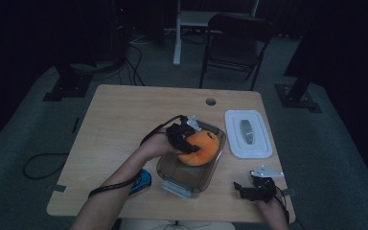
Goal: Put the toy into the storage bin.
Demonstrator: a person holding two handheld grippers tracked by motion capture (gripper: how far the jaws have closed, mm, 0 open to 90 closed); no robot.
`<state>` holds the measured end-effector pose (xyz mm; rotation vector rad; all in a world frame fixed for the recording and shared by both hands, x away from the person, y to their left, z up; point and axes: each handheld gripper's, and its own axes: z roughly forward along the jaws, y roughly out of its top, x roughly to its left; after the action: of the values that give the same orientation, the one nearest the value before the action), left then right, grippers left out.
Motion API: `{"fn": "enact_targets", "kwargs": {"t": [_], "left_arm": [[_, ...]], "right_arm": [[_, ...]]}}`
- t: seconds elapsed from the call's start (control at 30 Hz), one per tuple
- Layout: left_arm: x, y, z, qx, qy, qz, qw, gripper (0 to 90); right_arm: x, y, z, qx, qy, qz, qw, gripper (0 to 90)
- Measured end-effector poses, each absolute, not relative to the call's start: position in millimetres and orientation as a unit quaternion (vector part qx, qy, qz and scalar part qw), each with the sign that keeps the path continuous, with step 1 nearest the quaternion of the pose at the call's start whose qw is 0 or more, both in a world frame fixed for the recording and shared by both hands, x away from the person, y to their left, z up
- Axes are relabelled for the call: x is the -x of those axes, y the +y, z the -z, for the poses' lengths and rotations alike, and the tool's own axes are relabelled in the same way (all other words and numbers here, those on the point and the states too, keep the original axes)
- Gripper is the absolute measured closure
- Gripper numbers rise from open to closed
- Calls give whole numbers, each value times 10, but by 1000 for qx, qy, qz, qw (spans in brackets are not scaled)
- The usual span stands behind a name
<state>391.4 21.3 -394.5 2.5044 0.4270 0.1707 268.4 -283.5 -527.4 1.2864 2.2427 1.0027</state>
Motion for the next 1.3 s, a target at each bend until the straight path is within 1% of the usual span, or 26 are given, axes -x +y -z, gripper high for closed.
{"fn": "enact_targets", "kwargs": {"t": [0.23, 0.33, 0.37, 0.5, 0.63, 0.87, 1.13, 1.3], "left_arm": [[-3929, 183, 3972, -944, 161, -58, 283, 470], [-3936, 171, 3992, -946, 158, -55, 277, 443], [-3941, 170, 4003, -948, 156, -49, 274, 422], [-3922, 130, 4012, -952, 152, -54, 260, 384], [-3913, 90, 4030, -956, 150, -56, 247, 375], [-3897, 56, 4047, -959, 146, -49, 237, 306], [-3858, -6, 4085, -970, 122, -53, 204, 289], [-3853, -8, 4082, -970, 122, -53, 201, 255]], "right_arm": [[-2685, -2837, 5274, -456, 795, -356, 183, 141], [-2686, -2839, 5275, -456, 795, -357, 183, 141], [-2686, -2841, 5274, -456, 794, -357, 182, 141], [-2687, -2845, 5274, -456, 794, -358, 181, 141], [-2685, -2848, 5273, -457, 794, -359, 180, 141], [-2683, -2855, 5274, -458, 792, -361, 178, 141], [-2682, -2854, 5274, -458, 793, -361, 178, 141], [-2682, -2857, 5273, -458, 792, -362, 178, 141]]}}
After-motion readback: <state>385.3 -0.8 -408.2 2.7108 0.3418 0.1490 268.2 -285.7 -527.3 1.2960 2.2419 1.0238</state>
